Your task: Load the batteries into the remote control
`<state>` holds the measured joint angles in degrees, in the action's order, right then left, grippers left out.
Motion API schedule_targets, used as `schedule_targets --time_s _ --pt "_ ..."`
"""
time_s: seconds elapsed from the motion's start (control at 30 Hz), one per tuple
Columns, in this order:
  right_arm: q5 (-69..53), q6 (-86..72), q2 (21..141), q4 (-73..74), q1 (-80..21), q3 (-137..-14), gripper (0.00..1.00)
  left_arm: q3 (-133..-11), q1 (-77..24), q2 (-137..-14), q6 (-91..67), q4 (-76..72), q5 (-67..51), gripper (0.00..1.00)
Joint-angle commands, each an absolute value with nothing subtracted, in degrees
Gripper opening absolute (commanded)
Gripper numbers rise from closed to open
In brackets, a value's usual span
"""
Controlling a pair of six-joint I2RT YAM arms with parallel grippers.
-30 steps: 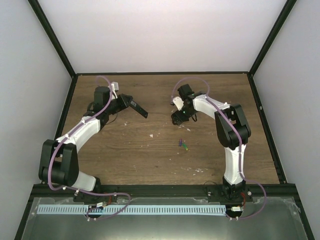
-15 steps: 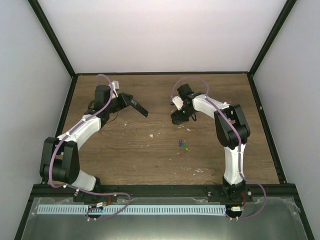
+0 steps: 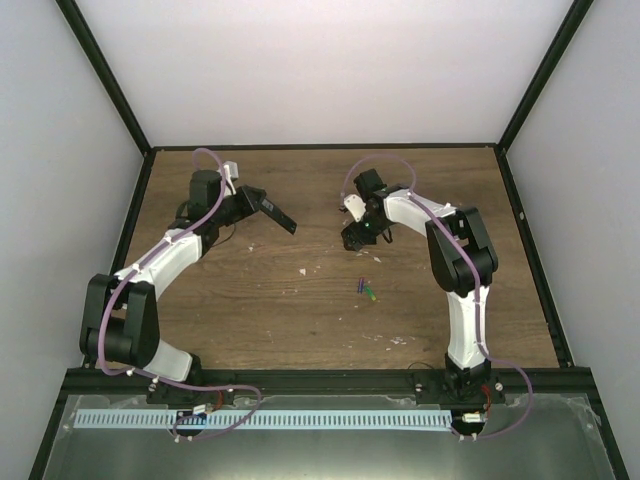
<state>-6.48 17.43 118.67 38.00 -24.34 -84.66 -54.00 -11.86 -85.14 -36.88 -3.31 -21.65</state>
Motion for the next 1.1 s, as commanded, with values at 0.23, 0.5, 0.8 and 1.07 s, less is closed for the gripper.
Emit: schedule_targets --time_s 0.23,0.5,0.8,1.07 --pt "-5.3 18.8 121.3 38.6 -23.8 -85.4 0.85 -56.3 -11.6 -86.9 -36.8 -3.7 -21.3 0.00" --pt "-4.5 17.9 119.0 38.3 -23.8 -87.5 0.86 -57.1 -11.6 -87.7 -36.7 -3.3 -21.3 0.00" --pt "-5.8 18.1 114.1 38.9 -23.8 -84.7 0.86 -57.3 -11.6 -87.7 -36.9 -3.5 -21.1 0.00" --pt "-7.4 18.1 113.4 40.4 -23.8 -82.9 0.86 -57.5 -11.6 -88.2 -37.3 -3.8 -21.3 0.00"
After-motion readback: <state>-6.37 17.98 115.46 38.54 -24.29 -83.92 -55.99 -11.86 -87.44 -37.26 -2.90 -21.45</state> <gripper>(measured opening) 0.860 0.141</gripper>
